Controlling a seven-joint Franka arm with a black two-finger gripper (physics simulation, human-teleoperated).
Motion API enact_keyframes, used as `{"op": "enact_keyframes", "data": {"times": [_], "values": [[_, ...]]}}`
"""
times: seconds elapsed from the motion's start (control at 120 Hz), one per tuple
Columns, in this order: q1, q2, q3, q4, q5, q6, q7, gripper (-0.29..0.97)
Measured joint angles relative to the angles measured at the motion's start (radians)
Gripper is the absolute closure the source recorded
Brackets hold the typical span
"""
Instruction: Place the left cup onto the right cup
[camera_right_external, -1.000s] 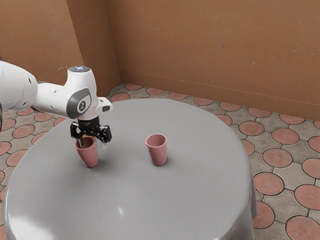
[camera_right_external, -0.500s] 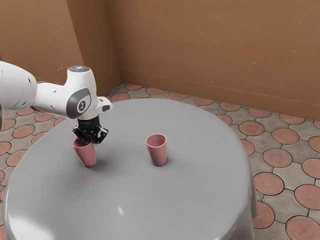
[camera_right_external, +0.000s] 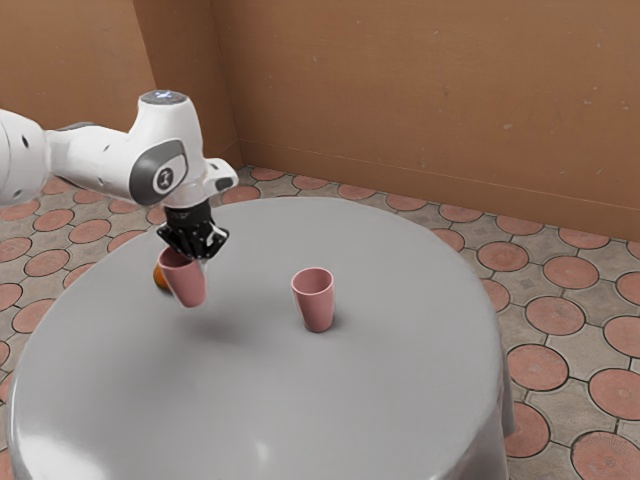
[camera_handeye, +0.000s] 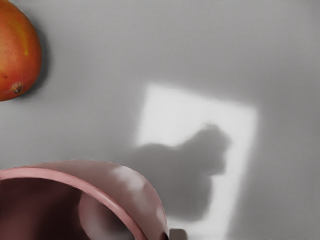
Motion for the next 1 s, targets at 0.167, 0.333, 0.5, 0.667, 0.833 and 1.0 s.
{"op": "enact_keyframes", "data": {"times": [0.167,0.333,0.5,0.667,0.833,1.0], "values": [[-0.003,-0.007,-0.072,0.102,0.013,-0.113,-0.040,0.78],[-0.002,0.002,-0.114,0.177,0.015,-0.212,-0.085,0.78],[-0.003,0.028,-0.169,0.239,0.012,-0.284,-0.134,0.78],[-0.017,0.077,-0.205,0.312,0.012,-0.335,-0.179,0.78],[-0.037,0.118,-0.215,0.371,0.011,-0.366,-0.216,0.78],[-0.046,0.164,-0.216,0.452,0.015,-0.392,-0.245,0.78]]}}
